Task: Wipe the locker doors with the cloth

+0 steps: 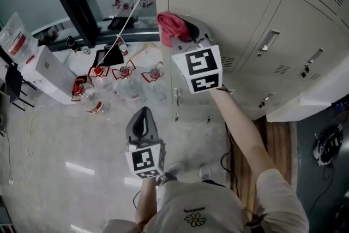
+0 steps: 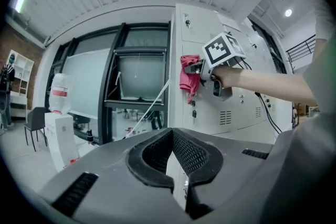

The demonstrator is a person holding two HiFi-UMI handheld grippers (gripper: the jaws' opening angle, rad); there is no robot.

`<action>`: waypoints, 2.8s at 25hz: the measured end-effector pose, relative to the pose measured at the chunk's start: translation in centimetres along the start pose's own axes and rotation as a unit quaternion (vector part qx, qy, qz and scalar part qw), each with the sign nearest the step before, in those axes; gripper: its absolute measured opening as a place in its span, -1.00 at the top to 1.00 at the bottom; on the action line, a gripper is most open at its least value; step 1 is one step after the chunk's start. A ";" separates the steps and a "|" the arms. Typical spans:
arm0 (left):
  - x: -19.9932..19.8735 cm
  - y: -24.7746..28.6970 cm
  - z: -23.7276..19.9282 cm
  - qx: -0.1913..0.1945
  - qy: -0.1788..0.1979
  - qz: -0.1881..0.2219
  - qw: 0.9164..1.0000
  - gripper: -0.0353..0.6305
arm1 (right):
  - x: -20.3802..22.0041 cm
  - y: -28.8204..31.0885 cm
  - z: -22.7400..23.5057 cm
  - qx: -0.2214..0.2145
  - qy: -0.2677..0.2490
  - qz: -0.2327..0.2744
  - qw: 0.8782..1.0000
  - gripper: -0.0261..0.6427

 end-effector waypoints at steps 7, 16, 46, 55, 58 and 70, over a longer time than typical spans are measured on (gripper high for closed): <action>0.3 -0.2 -0.9 -0.011 -0.002 -0.002 1.000 0.85 | 1.1 1.1 -0.8 0.007 -0.020 -0.019 1.000 0.83; 0.2 0.5 -0.2 0.002 0.001 -0.001 1.000 0.85 | 1.3 0.2 -0.4 0.013 -0.037 -0.024 0.999 0.83; -0.5 3.3 5.9 0.079 0.018 0.003 0.997 0.85 | 6.1 -12.4 14.1 0.202 -0.041 -0.088 0.975 0.83; -0.7 3.5 6.6 0.091 0.021 0.008 0.996 0.84 | 7.0 -15.0 17.2 0.242 -0.049 -0.114 0.962 0.83; -0.8 3.4 6.4 0.090 0.023 0.009 0.996 0.84 | 7.2 -15.2 17.4 0.250 -0.048 -0.113 0.960 0.83; -0.7 1.8 4.4 0.066 0.042 0.004 0.997 0.84 | 6.6 -13.4 7.9 0.134 -0.018 -0.036 0.990 0.83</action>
Point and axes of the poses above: the fingertips, and each gripper's own axes: y forward along the fingers, z to its right, x out of its underside, the point moved 9 cm from there along -y, backward along the fingers, and after that the axes turned 3 degrees about -y, right-handed, at the moved point
